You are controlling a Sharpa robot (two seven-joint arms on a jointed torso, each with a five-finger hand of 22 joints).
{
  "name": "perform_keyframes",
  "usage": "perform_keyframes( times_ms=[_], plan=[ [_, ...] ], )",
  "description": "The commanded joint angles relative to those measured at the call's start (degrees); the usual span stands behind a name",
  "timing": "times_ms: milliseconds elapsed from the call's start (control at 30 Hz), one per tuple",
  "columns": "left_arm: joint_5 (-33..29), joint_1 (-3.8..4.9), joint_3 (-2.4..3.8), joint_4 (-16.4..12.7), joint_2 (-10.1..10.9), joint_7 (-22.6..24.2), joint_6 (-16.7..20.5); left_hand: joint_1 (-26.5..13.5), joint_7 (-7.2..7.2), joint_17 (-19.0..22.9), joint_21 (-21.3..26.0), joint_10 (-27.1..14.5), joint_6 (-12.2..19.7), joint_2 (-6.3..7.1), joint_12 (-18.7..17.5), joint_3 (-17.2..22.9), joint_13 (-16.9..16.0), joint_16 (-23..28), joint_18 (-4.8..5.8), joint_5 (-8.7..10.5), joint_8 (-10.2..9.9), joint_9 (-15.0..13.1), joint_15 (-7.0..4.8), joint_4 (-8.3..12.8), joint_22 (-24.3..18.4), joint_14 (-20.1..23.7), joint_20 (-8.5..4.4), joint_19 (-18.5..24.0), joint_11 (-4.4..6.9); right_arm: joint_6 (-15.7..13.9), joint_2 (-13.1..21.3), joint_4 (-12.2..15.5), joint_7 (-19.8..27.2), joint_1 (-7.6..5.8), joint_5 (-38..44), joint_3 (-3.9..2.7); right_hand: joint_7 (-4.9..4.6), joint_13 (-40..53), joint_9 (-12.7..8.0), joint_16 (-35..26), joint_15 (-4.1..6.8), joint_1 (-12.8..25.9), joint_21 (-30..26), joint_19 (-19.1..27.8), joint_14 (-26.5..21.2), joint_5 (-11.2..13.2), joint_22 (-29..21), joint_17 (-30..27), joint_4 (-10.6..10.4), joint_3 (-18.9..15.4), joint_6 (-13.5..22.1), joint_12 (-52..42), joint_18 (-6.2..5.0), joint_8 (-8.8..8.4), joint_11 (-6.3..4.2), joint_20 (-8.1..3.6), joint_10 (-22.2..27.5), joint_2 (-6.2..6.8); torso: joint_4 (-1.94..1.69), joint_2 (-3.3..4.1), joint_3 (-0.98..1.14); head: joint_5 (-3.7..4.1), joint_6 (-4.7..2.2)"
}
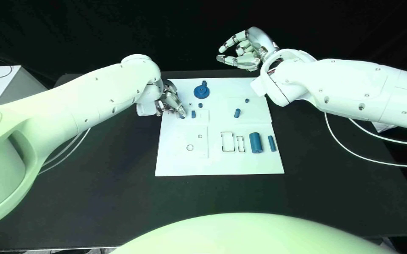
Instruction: Assemble the parts on the task board
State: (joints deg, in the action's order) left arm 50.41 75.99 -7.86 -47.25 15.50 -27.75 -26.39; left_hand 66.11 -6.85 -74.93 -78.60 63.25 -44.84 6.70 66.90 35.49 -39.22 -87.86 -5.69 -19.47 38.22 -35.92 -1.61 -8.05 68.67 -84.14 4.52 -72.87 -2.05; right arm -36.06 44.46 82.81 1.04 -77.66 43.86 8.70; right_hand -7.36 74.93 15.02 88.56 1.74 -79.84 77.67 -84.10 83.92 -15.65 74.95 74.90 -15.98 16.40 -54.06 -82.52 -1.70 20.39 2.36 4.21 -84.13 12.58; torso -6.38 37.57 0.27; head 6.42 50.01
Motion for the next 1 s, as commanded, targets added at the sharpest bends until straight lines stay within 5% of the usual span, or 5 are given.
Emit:
perform_keyframes(
  times_ms=[33, 300, 433, 733, 1000],
  plan=[
    [-0.38, -0.37, -0.18, 0.22, -0.03, -0.72, 0.79, 0.56, -0.05, -9.04, 0.29, 0.0, -0.08, -0.76, 0.35, 9.81, -0.16, 0.15, 0.3, -0.4, -0.43, 0.33, 0.4, 10.05, 0.0, -3.5, 0.32, 0.24, -0.22, 0.9, 0.0, 0.04, 0.14, 0.01, 0.46, -0.03, -0.14, 10.61, 0.05, -0.35, -0.41, 0.56, -0.26, -2.48, 5.32, -0.37, 11.78, 12.2, 0.1, 0.3, 0.16, -0.02, -0.64, -0.35, 0.42, 0.31, -0.98, 0.2, 0.01, -0.01, -0.02, -0.05, -0.01],
    [-0.78, -0.37, -0.18, 0.16, 0.03, 0.26, 0.12, 1.75, 0.05, -9.17, -0.05, 0.38, -1.69, -1.15, 0.91, 12.02, -0.96, 0.09, 0.28, -1.25, -0.48, 0.22, 0.39, 11.58, 0.28, -3.55, 0.35, 0.11, -0.17, 1.06, -0.02, 0.01, 0.06, 0.01, 0.46, -0.03, -0.15, 10.61, 0.05, -0.34, -0.41, 0.61, -0.23, -2.5, 5.33, -0.37, 11.79, 12.23, 0.08, 0.31, 0.16, -0.02, -0.64, -0.36, 0.43, 0.31, -0.98, 0.19, 0.04, 0.02, 0.02, -0.04, -0.01],
    [-0.85, -0.36, -0.19, 0.18, 0.13, 0.62, -0.05, 0.34, 0.47, -9.35, -0.55, 1.22, -2.81, -0.46, 1.61, 14.2, -1.89, 0.0, 0.3, -4.64, -0.54, -0.06, 0.07, 12.32, 0.67, -3.65, 0.15, -0.01, 0.18, 1.16, 0.0, 0.0, -0.02, 0.01, 0.47, -0.03, -0.15, 10.62, 0.06, -0.35, -0.41, 0.67, -0.21, -2.5, 5.32, -0.37, 11.79, 12.2, 0.06, 0.31, 0.16, -0.04, -0.63, -0.37, 0.43, 0.31, -1.0, 0.19, 0.06, 0.06, 0.02, -0.02, -0.01],
    [-0.88, -0.28, -0.1, -0.26, 0.91, 0.91, -0.82, -0.53, 0.72, -9.42, -0.8, 1.4, -3.21, -0.52, 1.77, 15.21, -2.03, -0.03, 0.29, -6.05, -0.57, -0.32, -0.17, 12.96, 0.84, -3.69, -0.03, 0.0, 0.4, 1.48, 0.02, -0.11, -0.23, 0.01, 0.54, -0.03, -0.15, 10.62, 0.06, -0.35, -0.41, 0.67, -0.21, -2.5, 5.32, -0.37, 11.79, 12.2, 0.06, 0.31, 0.16, -0.04, -0.63, -0.37, 0.43, 0.31, -1.0, 0.19, 0.01, 0.02, 0.08, 0.16, -0.01],
    [-0.91, 0.27, 0.85, -1.04, 2.04, 1.0, -3.29, -0.76, 0.84, -9.59, -0.94, 1.61, -3.48, -0.44, 1.97, 15.58, -2.31, -0.09, 0.3, -6.43, -0.58, -0.42, -0.29, 13.48, 0.94, -3.76, -0.11, -0.02, 0.53, 1.59, 0.1, -0.16, -0.31, 0.01, 0.59, -0.03, -0.16, 10.6, 0.07, -0.36, -0.41, 0.76, -0.28, -2.49, 5.32, -0.38, 11.78, 12.2, 0.03, 0.32, 0.17, -0.01, -0.65, -0.39, 0.44, 0.31, -0.97, 0.19, 0.05, -0.01, 0.08, 0.27, -0.01]
  ],
)
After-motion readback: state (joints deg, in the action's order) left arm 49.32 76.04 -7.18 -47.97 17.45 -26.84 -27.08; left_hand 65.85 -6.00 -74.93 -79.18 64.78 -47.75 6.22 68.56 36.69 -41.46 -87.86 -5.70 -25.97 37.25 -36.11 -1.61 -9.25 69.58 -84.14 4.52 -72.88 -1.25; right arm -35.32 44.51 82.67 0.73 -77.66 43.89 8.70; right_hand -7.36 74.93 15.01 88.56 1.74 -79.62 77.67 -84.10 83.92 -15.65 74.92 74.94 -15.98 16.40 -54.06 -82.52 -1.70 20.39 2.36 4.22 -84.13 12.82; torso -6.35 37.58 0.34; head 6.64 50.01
